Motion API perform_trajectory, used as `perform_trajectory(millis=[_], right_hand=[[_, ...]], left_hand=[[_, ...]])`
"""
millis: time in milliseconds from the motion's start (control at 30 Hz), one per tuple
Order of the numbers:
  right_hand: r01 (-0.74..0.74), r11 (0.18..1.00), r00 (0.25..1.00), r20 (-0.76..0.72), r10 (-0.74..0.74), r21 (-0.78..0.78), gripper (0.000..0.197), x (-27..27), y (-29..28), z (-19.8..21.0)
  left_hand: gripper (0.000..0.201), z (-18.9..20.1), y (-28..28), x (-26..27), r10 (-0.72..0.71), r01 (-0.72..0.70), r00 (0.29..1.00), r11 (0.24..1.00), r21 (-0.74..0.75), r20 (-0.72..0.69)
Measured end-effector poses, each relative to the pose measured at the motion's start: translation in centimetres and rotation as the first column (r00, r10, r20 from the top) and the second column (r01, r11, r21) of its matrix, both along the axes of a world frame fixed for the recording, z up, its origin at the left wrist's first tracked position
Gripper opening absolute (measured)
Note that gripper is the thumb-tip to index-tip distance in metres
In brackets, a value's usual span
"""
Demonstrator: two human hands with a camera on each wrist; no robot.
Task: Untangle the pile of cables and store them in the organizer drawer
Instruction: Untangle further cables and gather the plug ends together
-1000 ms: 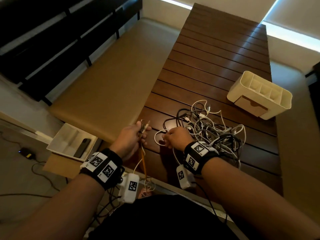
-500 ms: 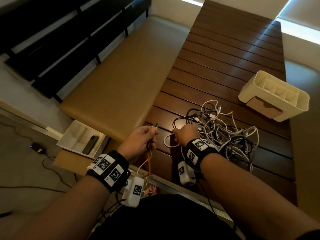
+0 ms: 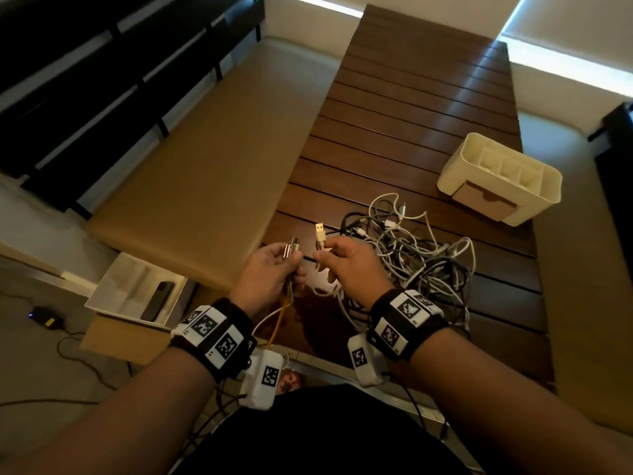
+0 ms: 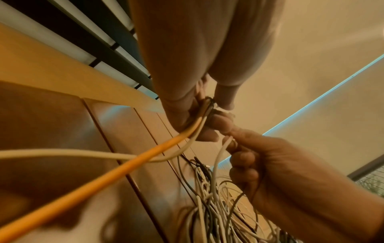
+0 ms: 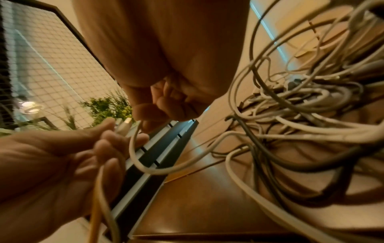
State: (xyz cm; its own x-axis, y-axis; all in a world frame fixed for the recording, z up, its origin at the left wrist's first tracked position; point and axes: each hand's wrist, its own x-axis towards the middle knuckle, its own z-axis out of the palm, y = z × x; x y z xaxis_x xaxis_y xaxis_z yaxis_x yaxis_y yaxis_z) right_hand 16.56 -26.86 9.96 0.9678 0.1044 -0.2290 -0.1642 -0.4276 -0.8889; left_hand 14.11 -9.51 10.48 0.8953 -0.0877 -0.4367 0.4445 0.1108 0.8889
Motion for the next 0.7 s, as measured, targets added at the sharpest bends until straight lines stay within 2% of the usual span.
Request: perform_trajectory(millis=[133,333,467,700], right_hand=[[-0.083,0.997,0.996,0.043,0.083,-0.001,0.010,-1.3,-0.7,1.5],[-0.102,0.988,0.990,0.087,0.113,-0.119,0.020,-1.6,-2.4,3.0],[-0.078,0.990,0.991,0.095,0.089,-0.113,0.021,-1.3,-3.7,4.1],[-0.030,0.980,0.961,0.264,0.082,-0.196,0.018,-1.7,-5.3,5.1]], left_hand=[[0.011,0.7,-1.3,-0.3,0.041,-0.044,0.998,0.998,0.043,0.050],[0.011,2.4,-3.7,-0.5,0.060,-0.066,0.990,0.997,0.046,0.131],[0.015,3.4,-5.5,-0.7,0.063,-0.079,0.977,0.994,0.069,0.203],[0.019,4.4,-7.5,-0.9,0.084,-0.106,0.973,0.990,0.096,0.216]])
